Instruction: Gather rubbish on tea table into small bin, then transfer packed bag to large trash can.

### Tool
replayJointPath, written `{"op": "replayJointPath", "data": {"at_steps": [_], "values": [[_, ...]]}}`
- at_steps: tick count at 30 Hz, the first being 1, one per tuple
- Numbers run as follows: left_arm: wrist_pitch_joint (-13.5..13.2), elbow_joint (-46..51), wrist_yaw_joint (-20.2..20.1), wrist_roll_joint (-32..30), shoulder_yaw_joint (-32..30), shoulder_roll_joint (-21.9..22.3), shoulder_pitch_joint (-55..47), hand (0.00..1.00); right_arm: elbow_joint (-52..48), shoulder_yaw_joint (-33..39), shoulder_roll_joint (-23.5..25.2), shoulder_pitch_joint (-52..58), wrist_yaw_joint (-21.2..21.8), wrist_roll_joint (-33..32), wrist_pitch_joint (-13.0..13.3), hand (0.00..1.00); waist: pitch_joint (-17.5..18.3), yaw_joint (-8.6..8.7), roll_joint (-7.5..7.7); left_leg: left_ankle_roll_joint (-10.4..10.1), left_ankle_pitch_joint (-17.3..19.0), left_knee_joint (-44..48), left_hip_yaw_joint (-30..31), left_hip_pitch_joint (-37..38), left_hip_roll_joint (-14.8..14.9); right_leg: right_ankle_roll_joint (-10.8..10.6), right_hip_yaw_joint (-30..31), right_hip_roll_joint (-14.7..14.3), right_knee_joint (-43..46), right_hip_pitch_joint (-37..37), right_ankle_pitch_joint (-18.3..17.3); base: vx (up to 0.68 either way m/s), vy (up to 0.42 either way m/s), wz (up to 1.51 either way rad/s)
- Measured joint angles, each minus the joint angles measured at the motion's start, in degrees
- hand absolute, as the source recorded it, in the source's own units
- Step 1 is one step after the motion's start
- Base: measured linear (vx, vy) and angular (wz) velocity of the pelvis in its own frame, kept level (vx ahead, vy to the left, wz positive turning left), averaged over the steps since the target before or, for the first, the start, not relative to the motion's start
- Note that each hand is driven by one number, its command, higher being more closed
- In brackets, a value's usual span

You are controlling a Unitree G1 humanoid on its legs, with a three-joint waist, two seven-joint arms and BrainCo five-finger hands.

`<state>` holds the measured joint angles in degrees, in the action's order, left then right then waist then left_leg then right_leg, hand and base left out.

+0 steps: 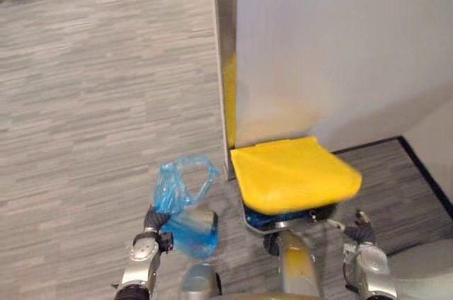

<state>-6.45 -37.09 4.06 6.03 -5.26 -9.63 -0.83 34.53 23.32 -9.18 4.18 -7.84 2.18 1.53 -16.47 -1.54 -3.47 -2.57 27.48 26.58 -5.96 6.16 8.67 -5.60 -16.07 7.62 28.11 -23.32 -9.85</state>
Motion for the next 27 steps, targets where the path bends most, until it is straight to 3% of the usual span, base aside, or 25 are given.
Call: {"op": "replayJointPath", "data": {"at_steps": [3, 4, 7, 12, 15, 17, 18, 19, 22, 23, 27], "values": [[0.01, 0.02, -0.06, 0.04, 0.07, 0.33, 1.32, 1.00, -0.42, 0.33, 0.83, -0.59, 0.03, -0.01, 0.17, 0.00, 0.24, -0.86, 0.29, -1.35, -3.22, 0.13, 1.08, -0.78, 1.39, 0.25, -1.03, -1.41, -0.60, 0.24, -0.84, 0.36, -0.173, -0.12], [-0.01, 0.01, -0.15, 0.02, 0.02, 0.42, 2.01, 1.00, 0.43, 0.44, 1.31, -1.46, 0.04, -0.03, 0.16, 0.00, 0.33, -0.60, 0.21, -2.67, -4.15, -1.45, 1.12, -0.28, 2.30, 0.28, -1.88, -2.00, -1.44, 0.80, -0.82, 0.18, -0.097, 0.12], [-0.38, 0.50, -0.31, 0.00, -0.54, 0.39, 2.57, 1.00, 2.99, -1.09, 2.01, -3.47, 0.29, -0.02, 0.19, 0.00, 0.79, 0.69, 0.48, -3.92, -6.15, -6.03, 1.11, 0.03, 3.07, 1.57, -3.61, -2.59, -4.13, 1.21, 0.04, 0.10, -0.083, 0.22], [-0.40, 0.49, -0.28, -0.06, -2.49, -0.31, 1.37, 1.00, 4.72, -12.98, 1.95, -6.95, 0.51, 0.33, 0.11, 0.00, 2.38, 0.28, 1.67, -3.73, -6.52, -12.14, 1.42, -1.08, 3.37, 2.12, -4.69, -3.98, -9.08, 0.12, 2.94, -0.12, -0.047, 0.12], [-0.41, 0.49, -0.34, -0.08, -2.79, -0.12, 0.74, 1.00, 4.60, -19.43, 1.95, -11.49, 0.63, 1.05, 0.21, 0.00, 2.92, -0.22, 2.44, -3.00, -6.01, -12.58, 3.59, -3.84, 3.29, 1.00, -2.50, -4.91, -11.32, -1.59, 4.38, -0.16, -0.095, 0.12], [-0.43, 0.50, -0.31, -0.07, -2.78, -0.07, -0.07, 1.00, 4.57, -22.21, 1.33, -15.80, 0.63, 2.28, 0.47, 0.00, 2.93, -1.50, 2.44, -2.82, -6.09, -12.62, 4.53, -5.18, 2.97, 2.62, -1.76, -5.83, -12.75, -2.43, 5.71, -0.10, -0.096, 0.00], [-0.47, 0.50, -0.30, -0.02, -2.72, -0.06, -0.94, 1.00, 4.64, -24.32, 0.32, -19.99, 0.55, 2.79, 0.72, 0.00, 2.94, -2.63, 2.36, -1.90, -6.65, -12.51, 4.87, -6.64, 2.57, 2.79, -1.72, -6.12, -12.81, -3.88, 5.84, -0.04, -0.053, -0.05], [-0.48, 0.50, -0.29, 0.02, -2.64, -0.04, -1.24, 1.00, 4.73, -25.10, -0.25, -21.93, 0.53, 2.84, 0.82, 0.00, 2.91, -2.72, 2.32, -1.72, -7.03, -12.50, 5.18, -7.42, 2.55, 2.79, -1.84, -6.10, -12.78, -4.45, 5.84, -0.04, -0.077, 0.06], [-0.80, 0.51, -0.21, 0.62, -1.75, -0.04, -2.66, 1.00, 8.51, -26.73, -4.16, -32.56, 0.34, 2.81, 0.92, 0.00, 2.60, -2.97, 1.99, -2.53, -9.08, -12.05, 6.03, -9.93, 2.57, 3.12, -2.85, -5.75, -12.93, -6.02, 6.03, -0.01, -0.086, 0.15], [-1.18, 0.70, -0.20, 0.77, -1.07, 0.02, -2.64, 1.00, 10.18, -26.88, -6.33, -35.99, 0.28, 2.77, 0.83, 0.00, 2.30, -4.01, 1.55, -2.58, -9.10, -11.43, 6.05, -10.25, 2.58, 3.53, -2.91, -5.75, -13.01, -5.99, 6.26, -0.02, -0.068, 0.08], [-2.70, 3.63, 0.15, 2.42, -0.89, 0.01, -2.74, 1.00, 12.56, -30.00, -12.46, -43.12, 0.02, 2.35, 0.74, 0.00, 0.73, -4.29, 1.15, -2.46, -8.83, -9.56, 6.37, -12.03, 2.58, 3.42, -3.46, -5.58, -14.57, -5.65, 7.04, -0.07, -0.022, 0.11]]}}
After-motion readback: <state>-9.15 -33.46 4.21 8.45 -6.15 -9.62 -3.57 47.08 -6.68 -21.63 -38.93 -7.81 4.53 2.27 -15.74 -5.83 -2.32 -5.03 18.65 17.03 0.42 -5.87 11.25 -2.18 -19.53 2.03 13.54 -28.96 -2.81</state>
